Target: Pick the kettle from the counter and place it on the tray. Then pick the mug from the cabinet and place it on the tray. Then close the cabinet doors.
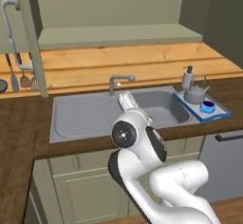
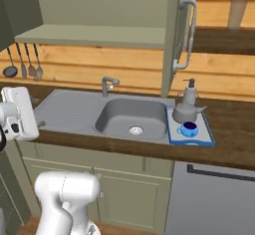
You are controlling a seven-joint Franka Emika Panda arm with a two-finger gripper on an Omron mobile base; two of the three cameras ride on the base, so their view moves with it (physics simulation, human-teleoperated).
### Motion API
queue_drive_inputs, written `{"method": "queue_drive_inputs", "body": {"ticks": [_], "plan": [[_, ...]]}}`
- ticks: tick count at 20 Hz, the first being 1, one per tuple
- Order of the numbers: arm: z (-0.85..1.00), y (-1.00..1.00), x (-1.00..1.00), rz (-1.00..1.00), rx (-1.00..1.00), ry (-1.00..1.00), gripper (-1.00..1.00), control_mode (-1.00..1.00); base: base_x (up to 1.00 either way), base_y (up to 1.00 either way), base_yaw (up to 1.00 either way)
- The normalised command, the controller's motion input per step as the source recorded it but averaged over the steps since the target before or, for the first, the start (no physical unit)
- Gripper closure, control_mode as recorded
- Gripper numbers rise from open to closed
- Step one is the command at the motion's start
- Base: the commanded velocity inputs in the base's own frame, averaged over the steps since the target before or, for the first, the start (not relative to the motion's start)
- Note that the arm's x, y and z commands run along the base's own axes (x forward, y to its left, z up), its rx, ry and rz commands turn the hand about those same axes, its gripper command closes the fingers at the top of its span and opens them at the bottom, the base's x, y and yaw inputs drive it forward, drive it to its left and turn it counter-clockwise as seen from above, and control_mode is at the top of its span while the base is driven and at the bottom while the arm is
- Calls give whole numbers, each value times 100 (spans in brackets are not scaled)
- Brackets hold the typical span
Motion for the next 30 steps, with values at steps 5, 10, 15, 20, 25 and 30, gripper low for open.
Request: {"method": "queue_drive_inputs", "body": {"ticks": [5,10,15,20,25,30], "plan": [[0,0,0,0,0,0,-100,100,43,12,1],[0,0,0,0,0,0,-100,100,45,0,1],[0,0,0,0,0,0,-100,100,43,0,2],[0,0,0,0,0,0,-100,100,36,0,6],[0,0,0,0,0,0,-100,100,20,0,2],[0,0,0,0,0,0,-100,100,2,-1,0]]}}
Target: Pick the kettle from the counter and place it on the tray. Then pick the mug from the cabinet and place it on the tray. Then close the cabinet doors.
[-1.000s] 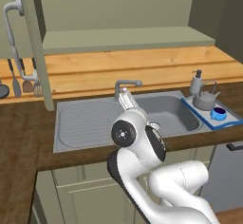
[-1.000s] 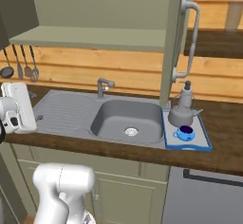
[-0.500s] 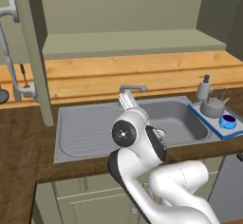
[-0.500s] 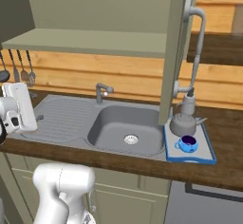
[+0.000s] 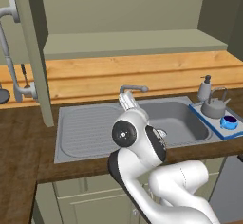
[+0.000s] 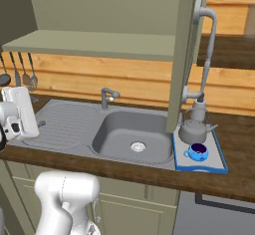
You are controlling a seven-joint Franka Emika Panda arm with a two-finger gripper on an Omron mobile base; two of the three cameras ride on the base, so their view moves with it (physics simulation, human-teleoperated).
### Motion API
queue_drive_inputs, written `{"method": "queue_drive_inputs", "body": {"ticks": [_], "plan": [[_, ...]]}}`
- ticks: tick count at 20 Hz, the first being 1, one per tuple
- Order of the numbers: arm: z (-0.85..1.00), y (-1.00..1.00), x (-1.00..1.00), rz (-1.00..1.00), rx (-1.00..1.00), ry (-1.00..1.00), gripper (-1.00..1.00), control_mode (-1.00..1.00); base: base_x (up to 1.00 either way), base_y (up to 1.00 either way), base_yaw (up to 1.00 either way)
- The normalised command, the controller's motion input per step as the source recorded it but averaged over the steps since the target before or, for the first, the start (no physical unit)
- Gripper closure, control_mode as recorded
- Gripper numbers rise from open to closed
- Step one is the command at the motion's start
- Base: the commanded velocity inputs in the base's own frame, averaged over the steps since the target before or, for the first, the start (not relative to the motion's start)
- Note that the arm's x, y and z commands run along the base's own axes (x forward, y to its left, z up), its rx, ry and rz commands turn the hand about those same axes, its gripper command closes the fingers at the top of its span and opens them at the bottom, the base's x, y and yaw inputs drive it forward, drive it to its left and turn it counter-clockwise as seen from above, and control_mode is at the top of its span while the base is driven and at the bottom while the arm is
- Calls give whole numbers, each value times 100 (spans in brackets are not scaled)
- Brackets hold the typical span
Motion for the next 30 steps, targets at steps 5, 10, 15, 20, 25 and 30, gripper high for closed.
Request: {"method": "queue_drive_inputs", "body": {"ticks": [5,10,15,20,25,30], "plan": [[0,0,0,0,0,0,-100,100,-1,0,0],[0,-32,-40,-5,13,-16,-100,-100,0,0,0],[12,-64,-17,-9,19,-24,-100,-100,0,0,0],[-4,2,-10,2,6,-16,-100,-100,0,0,0],[-9,60,-1,1,-7,-2,-100,-100,0,0,0],[-3,9,-1,-1,-8,-1,-100,-100,0,0,0]]}}
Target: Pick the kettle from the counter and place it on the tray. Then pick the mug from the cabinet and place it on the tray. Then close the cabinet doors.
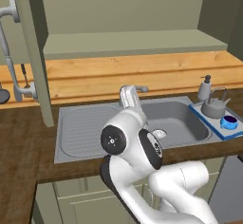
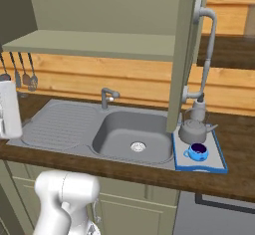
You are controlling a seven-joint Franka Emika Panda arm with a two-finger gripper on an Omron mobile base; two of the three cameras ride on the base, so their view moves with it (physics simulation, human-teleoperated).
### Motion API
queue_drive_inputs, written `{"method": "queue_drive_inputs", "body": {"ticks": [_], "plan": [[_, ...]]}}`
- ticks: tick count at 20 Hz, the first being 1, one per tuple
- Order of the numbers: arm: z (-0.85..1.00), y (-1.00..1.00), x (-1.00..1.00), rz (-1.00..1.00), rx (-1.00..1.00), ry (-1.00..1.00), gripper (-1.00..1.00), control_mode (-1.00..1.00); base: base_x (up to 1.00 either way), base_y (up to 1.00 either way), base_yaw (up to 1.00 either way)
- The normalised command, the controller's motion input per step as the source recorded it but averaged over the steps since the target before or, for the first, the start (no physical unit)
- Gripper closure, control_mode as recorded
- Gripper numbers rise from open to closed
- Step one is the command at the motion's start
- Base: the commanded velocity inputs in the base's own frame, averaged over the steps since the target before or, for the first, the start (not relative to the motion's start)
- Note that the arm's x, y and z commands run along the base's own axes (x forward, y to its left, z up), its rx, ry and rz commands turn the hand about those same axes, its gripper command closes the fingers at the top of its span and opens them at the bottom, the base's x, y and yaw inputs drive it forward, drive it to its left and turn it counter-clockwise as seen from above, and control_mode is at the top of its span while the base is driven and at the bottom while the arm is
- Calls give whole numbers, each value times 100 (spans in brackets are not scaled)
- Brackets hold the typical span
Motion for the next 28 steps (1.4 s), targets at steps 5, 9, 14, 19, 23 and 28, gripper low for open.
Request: {"method": "queue_drive_inputs", "body": {"ticks": [5,9,14,19,23,28], "plan": [[0,55,-3,-1,-49,-3,-100,-100,0,0,0],[-6,54,0,0,-53,2,-100,-100,0,0,0],[-2,40,0,-2,-25,0,-100,-100,0,0,0],[6,41,-2,-1,-16,1,-100,-100,0,0,0],[12,47,-7,-5,-10,0,-100,-100,0,0,0],[12,53,-16,-12,-10,0,-100,-100,0,0,0]]}}
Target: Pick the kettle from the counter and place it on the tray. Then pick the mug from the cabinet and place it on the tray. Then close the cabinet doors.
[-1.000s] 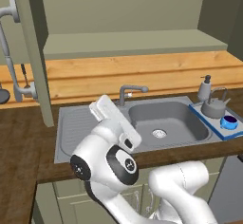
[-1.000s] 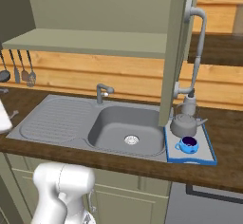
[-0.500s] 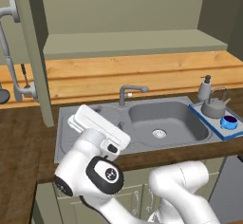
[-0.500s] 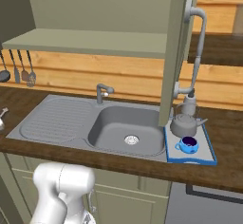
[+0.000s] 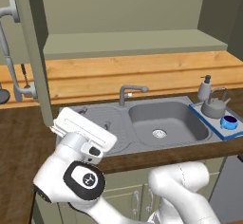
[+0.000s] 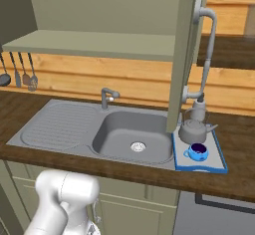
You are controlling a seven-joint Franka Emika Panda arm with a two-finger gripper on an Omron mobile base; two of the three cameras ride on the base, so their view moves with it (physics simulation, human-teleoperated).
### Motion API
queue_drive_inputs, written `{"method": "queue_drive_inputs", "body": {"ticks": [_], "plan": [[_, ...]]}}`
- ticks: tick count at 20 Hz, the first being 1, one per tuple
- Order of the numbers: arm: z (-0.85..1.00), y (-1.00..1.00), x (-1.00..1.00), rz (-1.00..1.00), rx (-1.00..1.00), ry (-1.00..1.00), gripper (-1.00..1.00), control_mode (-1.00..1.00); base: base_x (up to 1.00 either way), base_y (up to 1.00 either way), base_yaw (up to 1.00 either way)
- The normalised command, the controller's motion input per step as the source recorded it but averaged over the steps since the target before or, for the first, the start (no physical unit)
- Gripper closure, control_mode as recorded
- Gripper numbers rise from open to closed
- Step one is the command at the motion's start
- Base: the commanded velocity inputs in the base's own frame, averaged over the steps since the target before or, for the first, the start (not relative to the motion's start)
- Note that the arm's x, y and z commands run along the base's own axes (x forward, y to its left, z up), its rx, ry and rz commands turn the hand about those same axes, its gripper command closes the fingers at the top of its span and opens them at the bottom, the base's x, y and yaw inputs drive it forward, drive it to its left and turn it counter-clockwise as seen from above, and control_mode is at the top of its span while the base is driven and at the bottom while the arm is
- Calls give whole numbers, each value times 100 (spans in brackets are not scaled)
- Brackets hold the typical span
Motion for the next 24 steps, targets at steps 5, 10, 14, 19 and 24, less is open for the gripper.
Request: {"method": "queue_drive_inputs", "body": {"ticks": [5,10,14,19,24], "plan": [[3,47,-17,-13,-6,0,-100,-100,0,0,0],[13,42,-19,-12,-5,0,-100,-100,0,0,0],[29,36,-16,-10,-7,-1,-100,-100,0,0,0],[34,9,-5,-12,-8,0,-100,-100,0,0,0],[28,0,0,-13,-5,-1,-100,-100,0,0,0]]}}
